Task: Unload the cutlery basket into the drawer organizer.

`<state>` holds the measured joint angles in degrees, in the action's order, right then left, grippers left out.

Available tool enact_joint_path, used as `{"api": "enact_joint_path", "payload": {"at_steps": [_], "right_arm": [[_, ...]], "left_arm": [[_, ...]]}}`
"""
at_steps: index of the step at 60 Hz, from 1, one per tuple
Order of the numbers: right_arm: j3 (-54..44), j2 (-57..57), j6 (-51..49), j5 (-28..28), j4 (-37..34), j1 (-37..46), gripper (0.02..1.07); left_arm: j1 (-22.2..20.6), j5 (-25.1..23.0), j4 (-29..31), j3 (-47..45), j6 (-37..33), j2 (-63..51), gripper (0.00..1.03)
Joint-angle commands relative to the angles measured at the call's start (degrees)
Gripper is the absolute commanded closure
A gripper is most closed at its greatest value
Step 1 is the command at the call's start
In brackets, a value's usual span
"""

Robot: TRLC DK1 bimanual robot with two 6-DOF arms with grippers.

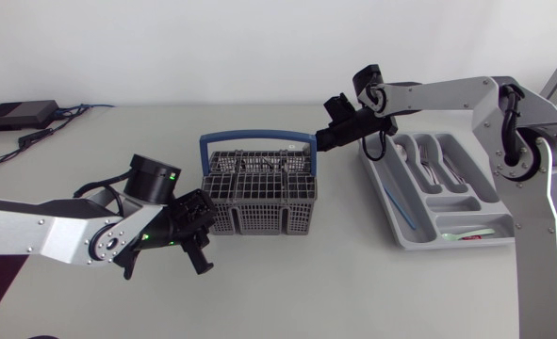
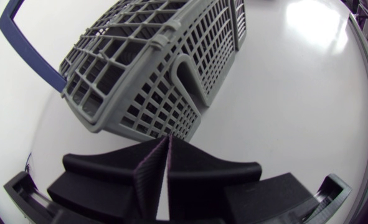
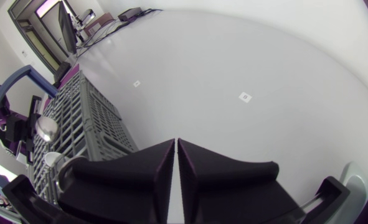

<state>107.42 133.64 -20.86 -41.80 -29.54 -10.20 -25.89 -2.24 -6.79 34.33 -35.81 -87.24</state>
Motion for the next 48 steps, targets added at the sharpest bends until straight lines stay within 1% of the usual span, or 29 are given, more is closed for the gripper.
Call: {"api": "enact_joint_path", "payload": {"at_steps": [1,9,19,28,38,48], "right_arm": [[0.4,0.5,-1.2,-2.1,-2.6,-0.8,1.01],[-4.2,-1.8,-3.9,-3.4,-3.6,-1.5,1.01],[-13.4,-7.4,-7.9,-4.7,-3.6,-2.4,1.01],[-19.8,-12.4,-9.8,-5.6,-3.4,-2.7,1.01],[-26.7,-17.8,-10.9,-5.9,-2.9,-3.5,1.01],[-35.2,-24.0,-11.2,-5.9,-1.1,-5.4,1.01]], "left_arm": [[0.3,0.7,-1.5,-0.8,0.9,-1.0,0.82],[1.5,0.8,-3.6,-0.4,1.2,-1.4,0.82],[4.2,0.8,-7.4,0.7,1.0,-4.0,0.81],[6.4,0.8,-8.2,2.8,0.6,-5.3,0.81],[7.7,0.7,-8.2,5.4,0.2,-6.7,0.81],[9.3,0.2,-8.2,11.0,0.2,-11.5,0.81]]}}
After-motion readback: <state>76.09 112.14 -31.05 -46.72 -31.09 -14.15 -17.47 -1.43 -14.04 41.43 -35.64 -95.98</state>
